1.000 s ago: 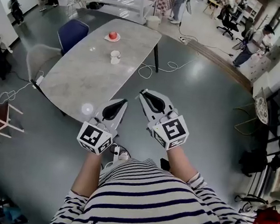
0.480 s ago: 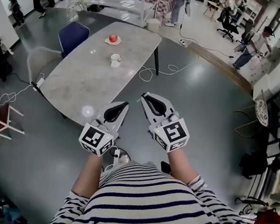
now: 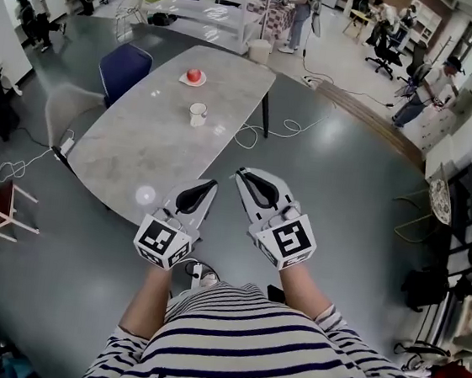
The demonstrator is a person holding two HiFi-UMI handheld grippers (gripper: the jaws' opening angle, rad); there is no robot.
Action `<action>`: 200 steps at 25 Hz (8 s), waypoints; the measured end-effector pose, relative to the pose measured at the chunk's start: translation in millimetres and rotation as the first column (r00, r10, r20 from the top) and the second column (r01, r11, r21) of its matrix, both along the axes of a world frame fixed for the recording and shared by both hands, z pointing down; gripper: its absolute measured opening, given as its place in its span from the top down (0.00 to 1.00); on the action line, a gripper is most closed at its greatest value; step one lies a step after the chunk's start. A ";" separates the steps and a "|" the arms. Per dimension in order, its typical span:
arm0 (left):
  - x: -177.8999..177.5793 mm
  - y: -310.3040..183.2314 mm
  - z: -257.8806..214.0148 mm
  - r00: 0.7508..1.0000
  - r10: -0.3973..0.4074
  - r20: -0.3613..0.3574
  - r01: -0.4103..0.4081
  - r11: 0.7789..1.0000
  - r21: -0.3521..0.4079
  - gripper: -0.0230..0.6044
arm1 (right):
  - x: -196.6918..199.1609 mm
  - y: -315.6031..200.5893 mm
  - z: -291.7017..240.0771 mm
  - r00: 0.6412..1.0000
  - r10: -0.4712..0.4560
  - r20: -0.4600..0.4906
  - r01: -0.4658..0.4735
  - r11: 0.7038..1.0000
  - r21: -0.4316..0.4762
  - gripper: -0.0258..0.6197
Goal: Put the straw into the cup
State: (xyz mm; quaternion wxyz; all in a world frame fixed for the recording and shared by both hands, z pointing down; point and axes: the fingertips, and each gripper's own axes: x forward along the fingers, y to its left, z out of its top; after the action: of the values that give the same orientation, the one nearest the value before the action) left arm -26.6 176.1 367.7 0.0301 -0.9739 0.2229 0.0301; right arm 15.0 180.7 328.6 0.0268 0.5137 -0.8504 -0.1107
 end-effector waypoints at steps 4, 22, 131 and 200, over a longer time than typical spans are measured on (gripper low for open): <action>-7.0 -27.7 0.1 1.000 0.011 -0.005 -0.011 1.000 -0.001 0.95 | -6.9 -26.0 1.7 1.000 0.022 0.013 -0.022 1.000 0.002 0.92; -27.1 -121.0 19.7 0.999 0.033 -0.025 -0.034 0.998 -0.052 0.95 | -21.8 -115.3 8.7 0.997 0.070 0.019 -0.070 0.997 -0.028 0.92; -9.7 -460.8 96.7 0.950 -0.281 0.134 0.303 0.934 -0.187 0.95 | -4.1 -528.8 299.7 0.958 -0.282 -0.060 0.181 0.750 -0.637 0.92; 31.3 -425.5 52.9 0.960 -0.264 0.095 0.273 0.957 -0.100 0.95 | 63.6 -447.4 78.2 0.963 -0.258 0.073 0.267 0.949 -0.167 0.95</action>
State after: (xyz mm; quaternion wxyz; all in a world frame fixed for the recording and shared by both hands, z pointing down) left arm 4.8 -249.5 420.6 -0.0117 -0.9351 0.3532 -0.0260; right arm 78.6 -266.7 406.8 0.0353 0.3945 -0.9179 -0.0252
